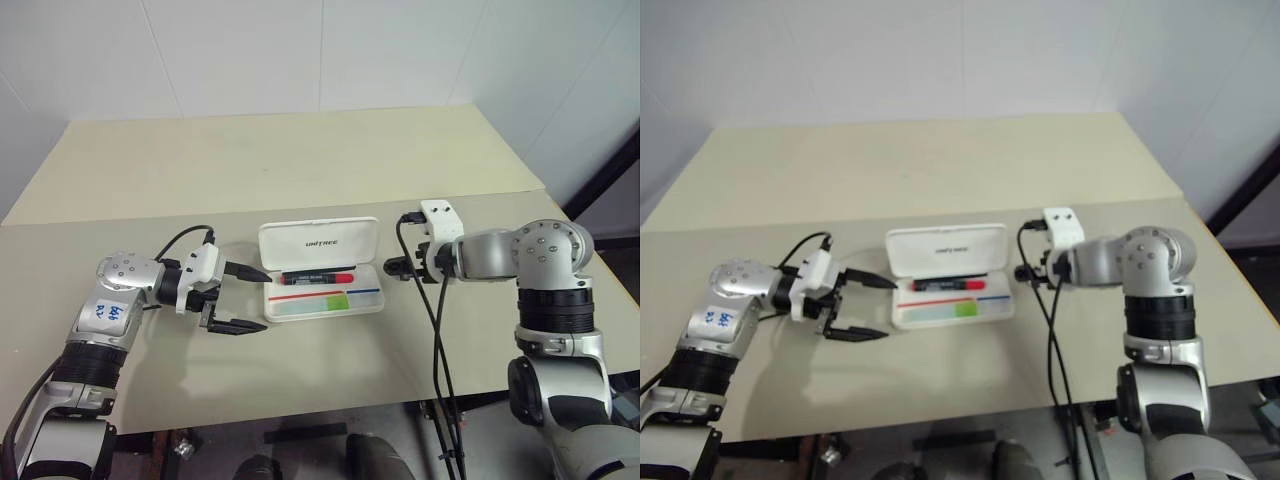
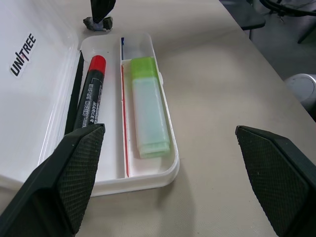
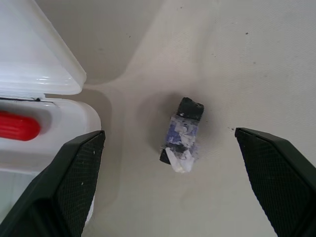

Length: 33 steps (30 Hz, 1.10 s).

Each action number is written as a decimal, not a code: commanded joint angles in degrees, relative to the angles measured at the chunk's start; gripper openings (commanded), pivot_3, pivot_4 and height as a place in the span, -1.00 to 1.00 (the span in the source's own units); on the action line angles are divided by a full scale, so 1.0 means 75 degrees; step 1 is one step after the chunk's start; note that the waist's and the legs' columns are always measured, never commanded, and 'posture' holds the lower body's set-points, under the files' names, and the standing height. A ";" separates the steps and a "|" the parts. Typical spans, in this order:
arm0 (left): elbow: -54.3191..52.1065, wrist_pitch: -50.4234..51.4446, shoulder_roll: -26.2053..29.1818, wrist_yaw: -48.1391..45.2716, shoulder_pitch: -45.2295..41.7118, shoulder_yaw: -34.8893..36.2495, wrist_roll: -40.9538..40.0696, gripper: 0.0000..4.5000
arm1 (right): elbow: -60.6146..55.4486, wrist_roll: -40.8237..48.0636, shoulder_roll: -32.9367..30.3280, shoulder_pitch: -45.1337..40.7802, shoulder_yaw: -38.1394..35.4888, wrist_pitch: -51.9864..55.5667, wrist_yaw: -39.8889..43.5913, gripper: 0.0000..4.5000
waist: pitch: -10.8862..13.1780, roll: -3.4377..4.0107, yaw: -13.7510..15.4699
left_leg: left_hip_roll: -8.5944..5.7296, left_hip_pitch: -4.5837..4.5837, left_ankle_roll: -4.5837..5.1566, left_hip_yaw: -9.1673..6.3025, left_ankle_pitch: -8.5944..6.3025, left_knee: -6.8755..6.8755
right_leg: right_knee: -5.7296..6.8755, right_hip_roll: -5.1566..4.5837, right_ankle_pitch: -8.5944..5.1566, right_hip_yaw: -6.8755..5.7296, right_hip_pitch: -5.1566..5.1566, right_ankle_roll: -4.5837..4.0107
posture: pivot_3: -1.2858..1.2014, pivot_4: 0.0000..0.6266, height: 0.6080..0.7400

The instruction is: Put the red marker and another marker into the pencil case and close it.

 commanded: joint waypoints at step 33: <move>-0.0632 0.0090 0.0293 0.0175 0.0309 0.0322 -0.0151 1.00 | 0.0080 -0.0142 0.2171 0.0196 -0.1929 0.0037 -0.3755 -0.81 | -0.0002 0.0000 -0.0213 | 0.0003 -0.0007 -0.0003 -0.0011 0.0001 -0.0003 | -0.0005 0.0001 0.0000 -0.0003 -0.0002 0.0001 | 0.03 -0.52 1.00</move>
